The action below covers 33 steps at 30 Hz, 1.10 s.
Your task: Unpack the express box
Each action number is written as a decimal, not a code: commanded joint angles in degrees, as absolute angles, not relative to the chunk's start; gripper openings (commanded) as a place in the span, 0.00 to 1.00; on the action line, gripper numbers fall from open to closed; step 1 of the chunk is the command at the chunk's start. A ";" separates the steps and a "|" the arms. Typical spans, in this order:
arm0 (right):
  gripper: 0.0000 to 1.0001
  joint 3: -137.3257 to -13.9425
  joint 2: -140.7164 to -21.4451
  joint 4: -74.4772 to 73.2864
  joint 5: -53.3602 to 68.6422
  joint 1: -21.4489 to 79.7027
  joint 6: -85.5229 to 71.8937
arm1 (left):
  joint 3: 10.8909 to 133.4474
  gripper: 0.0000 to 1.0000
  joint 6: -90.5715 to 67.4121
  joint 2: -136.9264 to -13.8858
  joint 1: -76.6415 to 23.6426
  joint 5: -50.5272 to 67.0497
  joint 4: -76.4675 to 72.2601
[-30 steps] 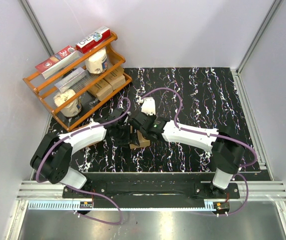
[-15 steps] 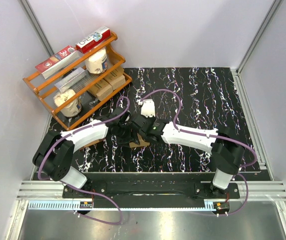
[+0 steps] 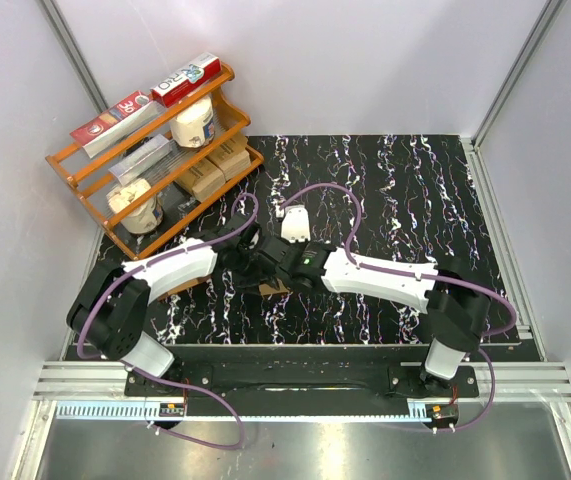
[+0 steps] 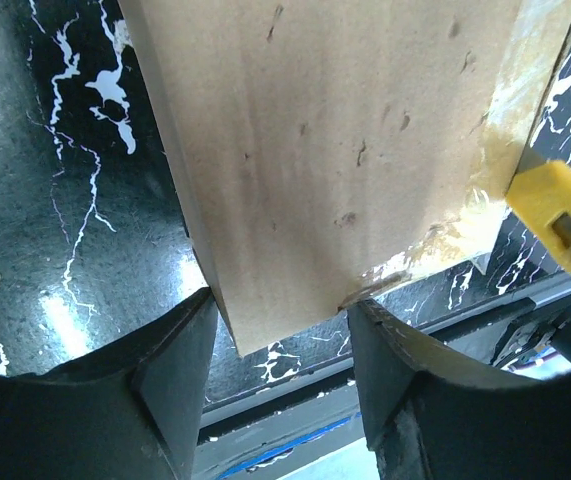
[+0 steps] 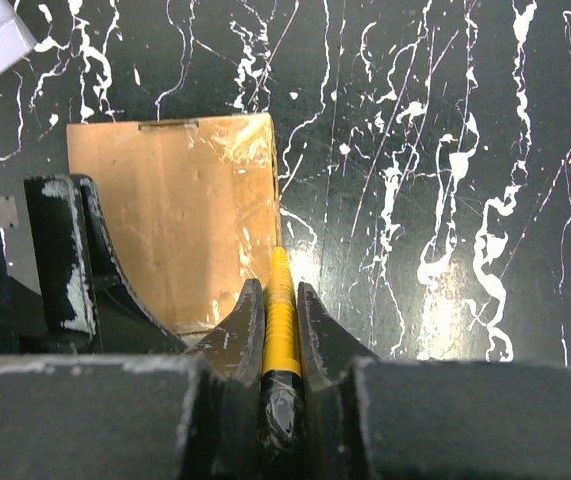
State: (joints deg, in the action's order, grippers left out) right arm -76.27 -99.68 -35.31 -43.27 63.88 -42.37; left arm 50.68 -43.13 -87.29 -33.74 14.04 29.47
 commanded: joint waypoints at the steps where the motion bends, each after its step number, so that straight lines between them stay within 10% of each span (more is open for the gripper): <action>1: 0.00 -77.52 -96.15 -38.93 -37.80 65.65 -45.44 | 52.82 0.57 -45.97 -89.03 -33.57 10.63 25.49; 33: 0.00 -80.25 -87.10 -47.11 -41.22 65.13 -47.11 | 53.09 0.63 -44.56 -87.28 -33.57 12.39 24.00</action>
